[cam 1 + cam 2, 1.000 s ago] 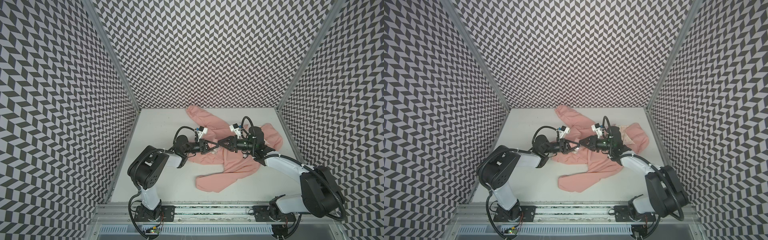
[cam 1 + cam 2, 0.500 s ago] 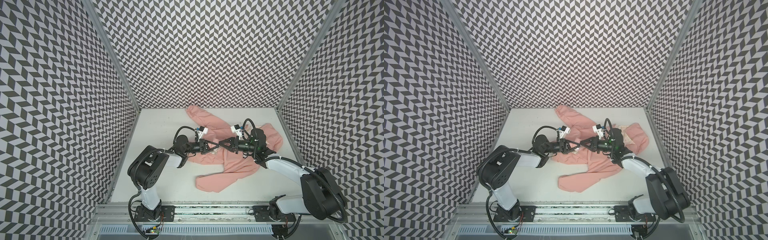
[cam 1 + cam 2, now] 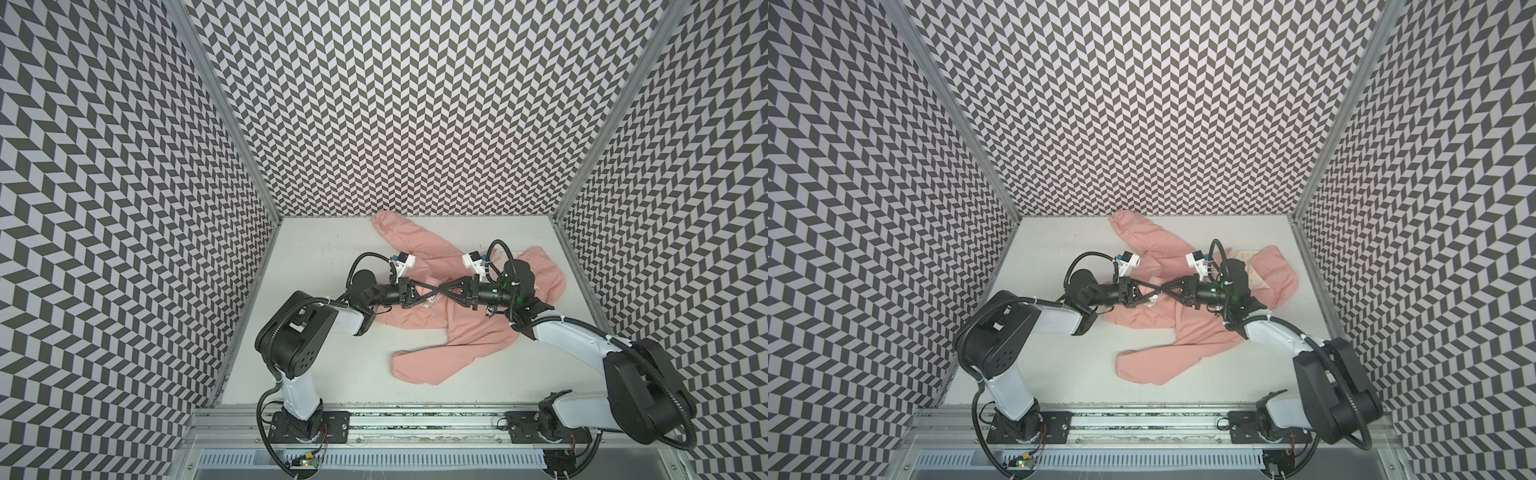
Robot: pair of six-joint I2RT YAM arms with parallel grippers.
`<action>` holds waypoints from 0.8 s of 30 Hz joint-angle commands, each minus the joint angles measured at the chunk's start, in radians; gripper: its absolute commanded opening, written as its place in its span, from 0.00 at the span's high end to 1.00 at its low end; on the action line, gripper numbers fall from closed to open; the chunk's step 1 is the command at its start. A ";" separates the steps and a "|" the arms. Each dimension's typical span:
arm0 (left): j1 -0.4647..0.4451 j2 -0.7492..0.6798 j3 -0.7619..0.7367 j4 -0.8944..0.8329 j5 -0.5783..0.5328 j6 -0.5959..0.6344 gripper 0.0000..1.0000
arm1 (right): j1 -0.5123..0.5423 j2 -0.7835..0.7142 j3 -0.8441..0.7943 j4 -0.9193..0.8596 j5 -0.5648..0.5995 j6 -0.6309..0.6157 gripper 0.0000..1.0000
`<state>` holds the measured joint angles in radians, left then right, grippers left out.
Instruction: Zip up the jacket
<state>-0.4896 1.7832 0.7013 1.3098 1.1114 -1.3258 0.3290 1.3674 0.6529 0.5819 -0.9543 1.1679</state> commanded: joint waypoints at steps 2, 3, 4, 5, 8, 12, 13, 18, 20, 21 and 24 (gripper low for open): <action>0.003 -0.003 0.027 0.066 0.022 -0.018 1.00 | -0.011 -0.008 -0.008 0.053 -0.008 -0.008 0.75; 0.002 -0.004 0.026 0.065 0.023 -0.019 1.00 | -0.012 -0.004 -0.006 0.057 -0.008 -0.007 0.75; 0.003 -0.004 0.026 0.066 0.024 -0.019 1.00 | -0.013 -0.001 -0.004 0.062 -0.008 -0.004 0.75; 0.002 -0.004 0.026 0.066 0.024 -0.019 1.00 | -0.013 0.003 0.000 0.070 -0.010 0.000 0.76; 0.003 -0.002 0.026 0.068 0.025 -0.021 1.00 | -0.013 0.015 0.010 0.078 -0.012 0.005 0.77; 0.002 -0.001 0.028 0.070 0.027 -0.025 1.00 | -0.012 0.033 0.017 0.093 -0.012 0.011 0.78; 0.002 -0.002 0.029 0.070 0.027 -0.026 1.00 | -0.013 0.038 0.018 0.102 -0.014 0.017 0.78; 0.000 0.005 0.029 0.078 0.030 -0.030 1.00 | -0.011 0.059 0.019 0.155 -0.019 0.047 0.78; 0.000 0.009 0.029 0.081 0.028 -0.033 1.00 | -0.010 0.067 0.020 0.189 -0.023 0.071 0.78; 0.000 0.012 0.029 0.085 0.028 -0.035 1.00 | -0.010 0.069 0.019 0.199 -0.024 0.080 0.78; 0.000 0.018 0.030 0.096 0.027 -0.042 1.00 | -0.005 0.078 0.015 0.246 -0.031 0.110 0.81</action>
<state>-0.4896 1.7905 0.7021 1.3312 1.1126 -1.3449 0.3206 1.4353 0.6537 0.7029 -0.9627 1.2297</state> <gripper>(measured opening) 0.099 0.194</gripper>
